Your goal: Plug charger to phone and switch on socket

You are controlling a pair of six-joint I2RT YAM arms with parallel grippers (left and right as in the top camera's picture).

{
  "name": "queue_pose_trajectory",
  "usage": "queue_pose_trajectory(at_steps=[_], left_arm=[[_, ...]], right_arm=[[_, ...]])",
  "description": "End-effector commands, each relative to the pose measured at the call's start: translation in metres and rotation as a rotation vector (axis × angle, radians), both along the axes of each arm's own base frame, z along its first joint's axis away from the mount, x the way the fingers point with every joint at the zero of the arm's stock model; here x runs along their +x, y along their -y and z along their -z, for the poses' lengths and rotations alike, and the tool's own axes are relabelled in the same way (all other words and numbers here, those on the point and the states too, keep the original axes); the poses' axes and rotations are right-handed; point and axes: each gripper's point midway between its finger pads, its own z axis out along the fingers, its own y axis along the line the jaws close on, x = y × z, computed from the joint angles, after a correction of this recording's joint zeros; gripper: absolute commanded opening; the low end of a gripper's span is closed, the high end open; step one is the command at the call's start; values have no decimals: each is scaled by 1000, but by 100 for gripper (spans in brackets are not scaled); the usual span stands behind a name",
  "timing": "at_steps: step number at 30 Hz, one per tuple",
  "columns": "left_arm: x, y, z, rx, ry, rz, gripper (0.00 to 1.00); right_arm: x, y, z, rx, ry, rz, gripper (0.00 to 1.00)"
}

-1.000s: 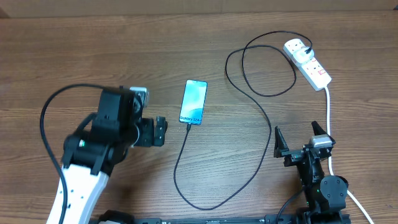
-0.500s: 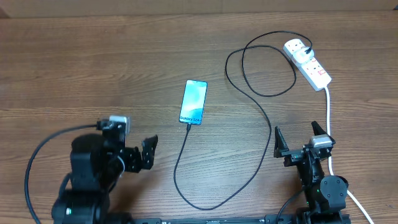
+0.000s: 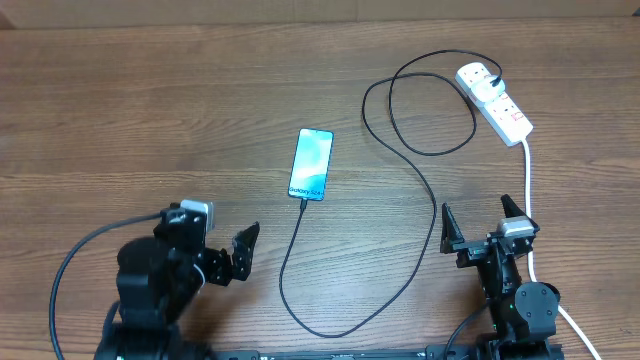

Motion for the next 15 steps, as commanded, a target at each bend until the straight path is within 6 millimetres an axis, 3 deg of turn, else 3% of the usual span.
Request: queue_pose_trajectory(at_steps=[1, 8, 15], left_arm=[[-6, 0, -4, 5, 81, 14, 100], [-11, 0, -13, -2, 245, 13, 99], [-5, 0, -8, -10, 352, 7, 100]], right_arm=[[0, 2, 1, 3, 6, 13, 100], [0, 2, 1, 3, 6, 13, 100], [0, 2, 1, 3, 6, 13, 100]])
